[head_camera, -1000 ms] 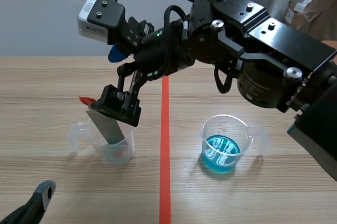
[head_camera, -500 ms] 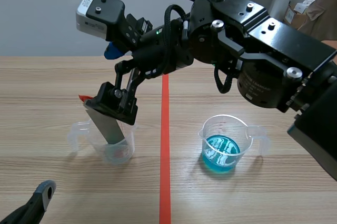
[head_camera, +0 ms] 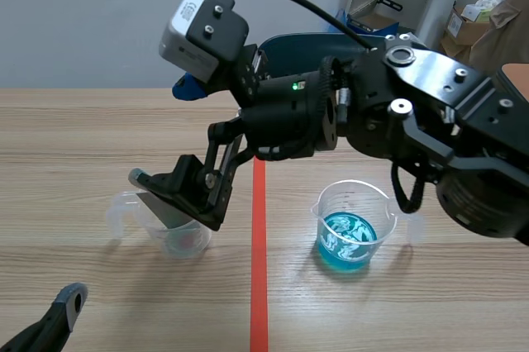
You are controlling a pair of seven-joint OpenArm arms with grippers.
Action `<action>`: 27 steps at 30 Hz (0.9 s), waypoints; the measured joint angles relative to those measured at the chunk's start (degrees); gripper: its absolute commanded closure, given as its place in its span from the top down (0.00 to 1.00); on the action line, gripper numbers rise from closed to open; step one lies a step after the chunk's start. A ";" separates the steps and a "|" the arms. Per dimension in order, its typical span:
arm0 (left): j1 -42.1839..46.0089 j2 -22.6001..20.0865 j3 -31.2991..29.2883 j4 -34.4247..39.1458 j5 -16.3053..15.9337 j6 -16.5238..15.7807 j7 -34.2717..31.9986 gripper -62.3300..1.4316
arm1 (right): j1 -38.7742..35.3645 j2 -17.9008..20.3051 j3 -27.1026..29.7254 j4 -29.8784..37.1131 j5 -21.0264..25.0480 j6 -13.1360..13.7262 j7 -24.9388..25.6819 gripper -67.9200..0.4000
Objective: Do the redox reaction experiment
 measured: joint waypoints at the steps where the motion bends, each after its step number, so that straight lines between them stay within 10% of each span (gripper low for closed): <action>1: 0.31 0.02 -0.59 0.26 0.00 0.02 0.04 1.00 | -0.98 1.51 0.00 1.88 0.02 -1.40 1.16 0.99; 11: 3.91 2.12 -9.62 9.86 0.04 1.05 8.50 1.00 | -14.14 16.94 3.17 16.90 1.25 -15.87 9.79 0.99; 27: 3.63 4.96 -16.65 17.57 3.87 1.01 16.52 1.00 | -47.43 21.44 37.40 30.21 4.63 -17.57 9.60 0.99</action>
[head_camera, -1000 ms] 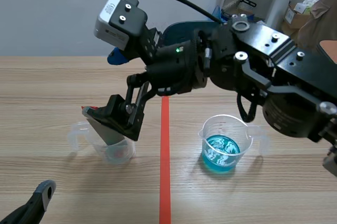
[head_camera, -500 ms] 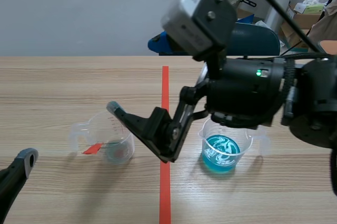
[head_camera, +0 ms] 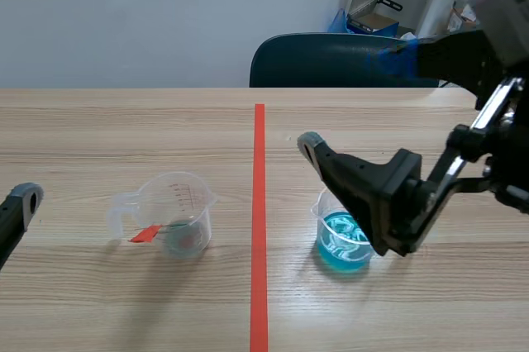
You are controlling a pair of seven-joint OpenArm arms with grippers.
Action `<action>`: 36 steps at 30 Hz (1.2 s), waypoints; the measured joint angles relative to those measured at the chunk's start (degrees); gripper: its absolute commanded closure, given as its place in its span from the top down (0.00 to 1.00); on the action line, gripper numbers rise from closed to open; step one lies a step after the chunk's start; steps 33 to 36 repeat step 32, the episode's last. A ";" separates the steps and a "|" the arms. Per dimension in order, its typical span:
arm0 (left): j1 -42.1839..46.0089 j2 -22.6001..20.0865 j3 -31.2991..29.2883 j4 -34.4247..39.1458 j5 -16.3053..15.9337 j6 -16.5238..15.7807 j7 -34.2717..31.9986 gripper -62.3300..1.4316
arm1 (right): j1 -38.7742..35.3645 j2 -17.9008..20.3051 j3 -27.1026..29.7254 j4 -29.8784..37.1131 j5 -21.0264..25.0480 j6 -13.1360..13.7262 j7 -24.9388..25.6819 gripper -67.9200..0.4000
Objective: Do the redox reaction experiment
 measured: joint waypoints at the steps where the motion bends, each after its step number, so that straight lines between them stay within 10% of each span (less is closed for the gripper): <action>1: -0.04 0.61 -0.52 0.26 0.92 0.00 -0.11 1.00 | -1.36 0.00 1.29 0.63 0.24 0.07 -0.02 0.99; 13: -4.22 1.84 -1.14 1.01 2.62 -0.52 2.91 1.00 | -11.30 -7.74 11.32 3.89 -0.26 1.66 -4.04 0.99; 36: -5.14 1.84 -1.14 1.01 2.62 -0.63 3.08 1.00 | -11.26 -7.56 11.19 3.87 -0.28 1.60 -5.44 0.99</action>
